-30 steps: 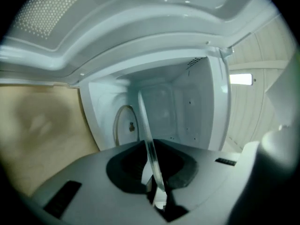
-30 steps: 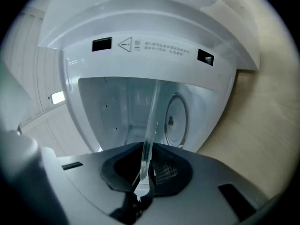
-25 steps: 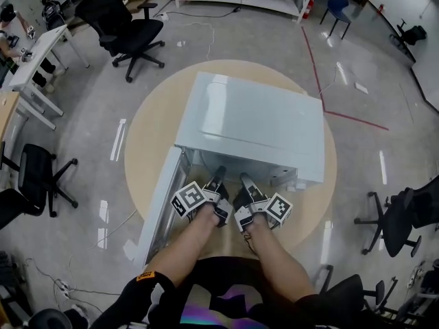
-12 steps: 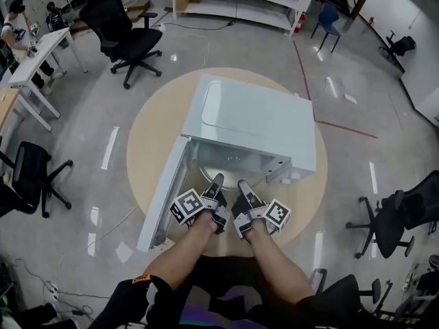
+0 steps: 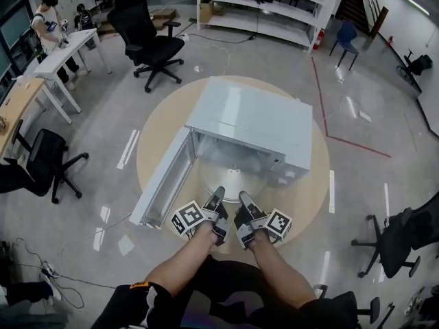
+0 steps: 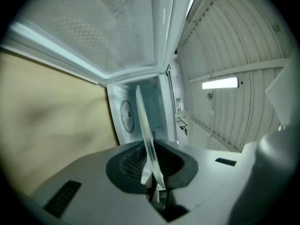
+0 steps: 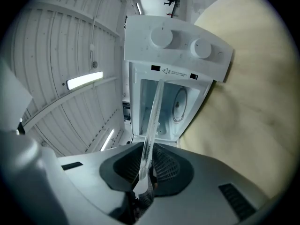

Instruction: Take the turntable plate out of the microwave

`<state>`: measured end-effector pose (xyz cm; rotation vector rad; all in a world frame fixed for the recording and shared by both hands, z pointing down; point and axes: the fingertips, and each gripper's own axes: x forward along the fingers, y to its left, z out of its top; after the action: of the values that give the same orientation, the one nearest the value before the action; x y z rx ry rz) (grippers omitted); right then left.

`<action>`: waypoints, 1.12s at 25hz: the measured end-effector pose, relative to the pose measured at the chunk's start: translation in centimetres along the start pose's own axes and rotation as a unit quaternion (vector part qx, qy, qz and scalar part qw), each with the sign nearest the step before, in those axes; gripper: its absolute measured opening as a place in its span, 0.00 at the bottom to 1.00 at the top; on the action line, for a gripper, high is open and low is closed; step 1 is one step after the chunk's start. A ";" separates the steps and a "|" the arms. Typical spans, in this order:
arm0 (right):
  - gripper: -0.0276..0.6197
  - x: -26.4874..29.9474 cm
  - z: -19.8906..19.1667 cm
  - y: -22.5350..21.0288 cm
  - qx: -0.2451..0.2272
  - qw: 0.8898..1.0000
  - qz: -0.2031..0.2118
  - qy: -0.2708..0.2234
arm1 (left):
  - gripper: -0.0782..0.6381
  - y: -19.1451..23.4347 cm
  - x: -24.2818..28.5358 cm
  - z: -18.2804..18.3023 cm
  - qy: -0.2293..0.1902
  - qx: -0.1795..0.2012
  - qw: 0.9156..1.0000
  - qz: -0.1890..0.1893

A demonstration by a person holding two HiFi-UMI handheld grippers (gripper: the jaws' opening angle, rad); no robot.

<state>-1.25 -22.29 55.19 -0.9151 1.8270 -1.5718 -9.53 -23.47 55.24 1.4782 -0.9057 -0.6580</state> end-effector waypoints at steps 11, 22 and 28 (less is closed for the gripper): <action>0.13 -8.3 -2.5 0.8 -0.011 0.998 0.028 0.063 | 0.23 -0.1 -6.0 -7.7 -0.052 -0.006 0.999 0.008; 0.13 -14.0 -4.7 -2.1 -0.011 0.997 0.015 0.077 | 0.23 2.6 -9.5 -12.9 -0.062 -0.015 0.998 0.019; 0.13 -15.8 -6.0 -4.4 0.003 0.996 -0.004 0.084 | 0.23 5.0 -10.7 -14.7 -0.063 -0.026 0.997 0.036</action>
<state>4.38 -6.56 60.18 -0.8106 1.9334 -1.7029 -3.86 -6.36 60.75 1.3635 -1.0280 -0.7222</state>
